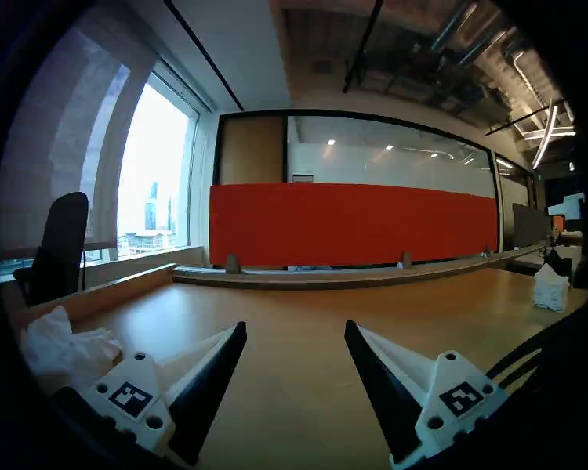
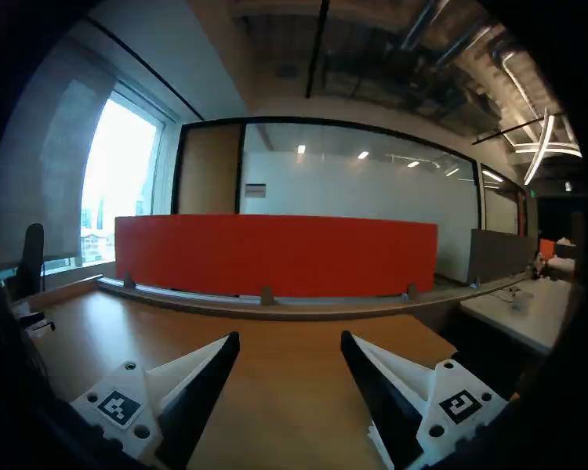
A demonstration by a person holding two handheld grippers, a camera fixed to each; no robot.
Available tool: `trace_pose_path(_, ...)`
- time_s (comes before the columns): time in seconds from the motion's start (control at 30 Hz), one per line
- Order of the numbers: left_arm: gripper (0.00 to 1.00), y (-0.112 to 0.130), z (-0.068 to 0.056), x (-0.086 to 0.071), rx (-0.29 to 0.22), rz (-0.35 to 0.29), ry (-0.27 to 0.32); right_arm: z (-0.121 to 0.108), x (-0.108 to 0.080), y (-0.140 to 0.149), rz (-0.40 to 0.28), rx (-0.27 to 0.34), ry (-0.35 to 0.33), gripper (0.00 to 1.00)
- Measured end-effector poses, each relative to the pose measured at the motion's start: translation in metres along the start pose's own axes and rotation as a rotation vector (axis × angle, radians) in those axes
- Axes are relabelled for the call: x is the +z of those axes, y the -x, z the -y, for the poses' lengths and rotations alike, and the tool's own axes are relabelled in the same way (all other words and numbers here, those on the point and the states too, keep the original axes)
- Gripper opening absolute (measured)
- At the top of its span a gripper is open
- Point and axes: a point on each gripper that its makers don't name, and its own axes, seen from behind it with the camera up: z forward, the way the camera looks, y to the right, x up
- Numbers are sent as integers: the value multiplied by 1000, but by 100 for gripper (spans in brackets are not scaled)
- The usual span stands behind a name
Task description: Fold towel
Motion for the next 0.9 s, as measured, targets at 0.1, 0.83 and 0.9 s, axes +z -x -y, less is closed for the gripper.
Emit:
trace_pose_path(0.1, 93, 0, 0, 0, 1, -1, 0, 0, 0, 3, 1, 3, -1, 100)
trace_pose_path(0.83, 93, 1, -2, 0, 5, 1, 3, -19, 0, 12, -56, -64, 29, 100)
trace_pose_path(0.9, 93, 1, -1, 0, 5, 1, 3, -21, -1, 17, -57, -61, 23, 100)
